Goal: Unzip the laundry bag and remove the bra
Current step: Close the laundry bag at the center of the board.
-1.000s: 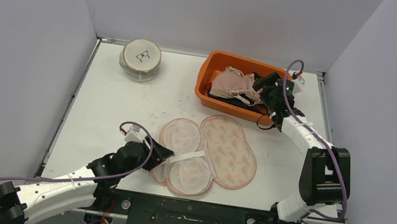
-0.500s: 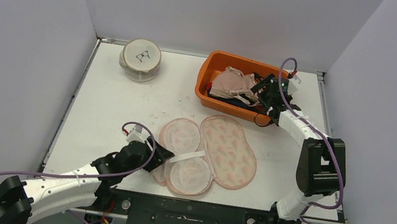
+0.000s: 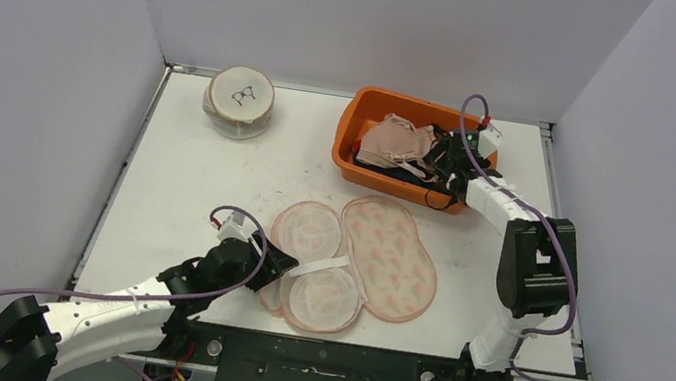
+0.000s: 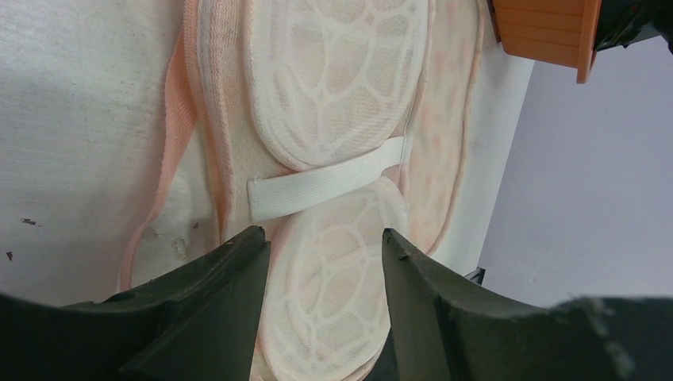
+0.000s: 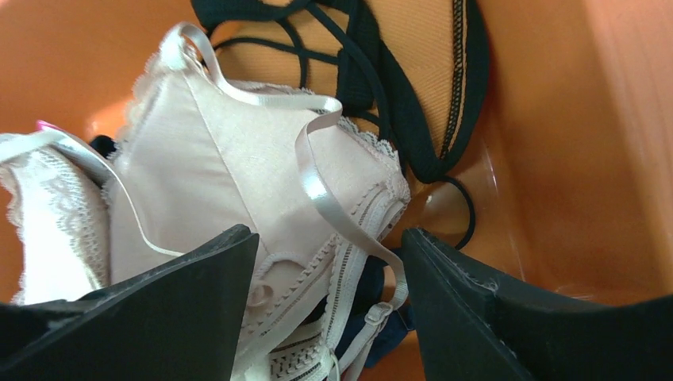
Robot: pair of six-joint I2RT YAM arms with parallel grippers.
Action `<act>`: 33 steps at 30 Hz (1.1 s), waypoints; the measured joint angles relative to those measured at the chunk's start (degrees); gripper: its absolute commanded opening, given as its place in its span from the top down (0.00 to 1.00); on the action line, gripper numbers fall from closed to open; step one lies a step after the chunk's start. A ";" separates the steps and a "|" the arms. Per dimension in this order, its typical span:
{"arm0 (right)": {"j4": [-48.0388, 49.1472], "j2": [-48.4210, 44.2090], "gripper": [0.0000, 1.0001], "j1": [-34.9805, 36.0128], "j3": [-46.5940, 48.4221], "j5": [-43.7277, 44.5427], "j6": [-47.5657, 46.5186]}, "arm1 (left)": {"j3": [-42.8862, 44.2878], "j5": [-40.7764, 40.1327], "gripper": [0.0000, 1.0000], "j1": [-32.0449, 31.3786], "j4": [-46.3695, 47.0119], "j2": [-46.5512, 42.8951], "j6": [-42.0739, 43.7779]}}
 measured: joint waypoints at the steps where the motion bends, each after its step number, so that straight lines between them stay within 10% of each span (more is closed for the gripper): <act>1: -0.46 0.66 0.38 0.00 0.17 -0.11 -0.04 | 0.00 0.02 0.48 0.00 0.00 -0.02 0.02; 11: -2.32 2.67 0.93 0.00 0.94 -1.05 -0.96 | 0.02 0.02 0.48 0.20 0.17 -0.37 0.22; 33: -4.31 -3.91 0.95 0.44 3.96 13.73 -9.33 | 0.02 0.20 0.48 1.07 0.33 -1.42 0.28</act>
